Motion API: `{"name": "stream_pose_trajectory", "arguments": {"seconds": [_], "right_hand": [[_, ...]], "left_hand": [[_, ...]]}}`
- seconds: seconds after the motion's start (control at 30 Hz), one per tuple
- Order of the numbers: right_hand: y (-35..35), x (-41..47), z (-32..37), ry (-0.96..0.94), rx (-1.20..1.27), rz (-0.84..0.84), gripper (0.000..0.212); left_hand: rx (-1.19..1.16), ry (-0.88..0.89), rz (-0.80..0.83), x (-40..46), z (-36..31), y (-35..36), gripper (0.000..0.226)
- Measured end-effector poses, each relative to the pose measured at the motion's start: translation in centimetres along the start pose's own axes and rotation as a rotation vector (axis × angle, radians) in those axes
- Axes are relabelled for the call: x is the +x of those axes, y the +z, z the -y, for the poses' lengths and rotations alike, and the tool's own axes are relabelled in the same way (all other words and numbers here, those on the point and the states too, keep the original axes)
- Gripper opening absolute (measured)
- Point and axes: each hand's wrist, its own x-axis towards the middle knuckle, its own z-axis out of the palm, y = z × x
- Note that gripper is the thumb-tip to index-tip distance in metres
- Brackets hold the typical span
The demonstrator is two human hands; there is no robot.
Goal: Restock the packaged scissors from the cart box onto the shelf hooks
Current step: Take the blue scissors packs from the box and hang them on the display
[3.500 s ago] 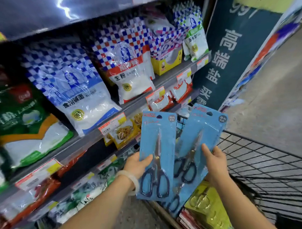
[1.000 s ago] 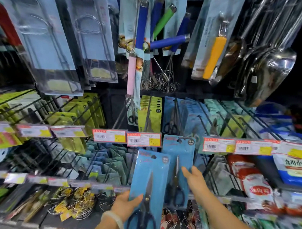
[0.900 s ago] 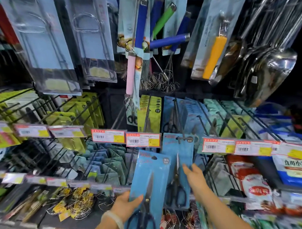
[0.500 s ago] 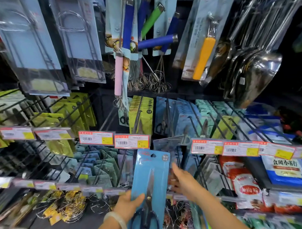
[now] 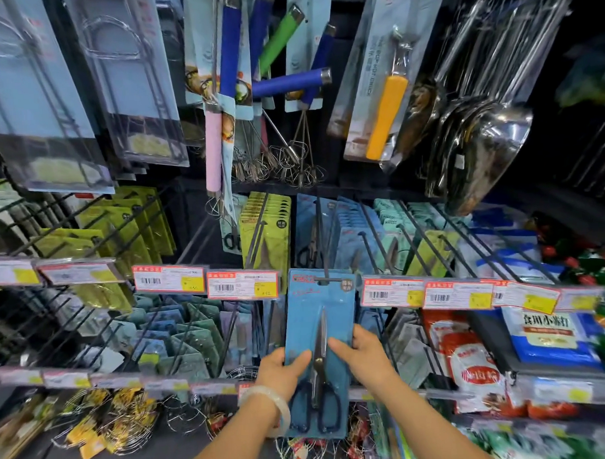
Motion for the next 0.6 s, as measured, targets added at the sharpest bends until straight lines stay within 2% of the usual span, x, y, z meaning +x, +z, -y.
{"name": "stream_pose_trajectory", "arguments": {"seconds": [0.17,0.37,0.57,0.6], "right_hand": [[0.2,0.1,-0.5,0.02,-0.008,0.012,0.019],[0.7,0.4,-1.1,0.028,-0.096,0.017,0.015],[0.6,2.9,-1.0,0.104,-0.235,-0.069,0.017],[0.6,3.6,-0.9,0.141,-0.286,-0.071,0.02]], "left_hand": [[0.023,-0.027,0.028,0.3,0.4,0.0,0.002],[0.051,-0.019,0.011,0.6,1.1,-0.1,0.005],[0.186,-0.078,-0.037,2.6,-0.1,0.8,0.016],[0.23,-0.094,-0.039,3.3,-0.7,1.0,0.027]]}}
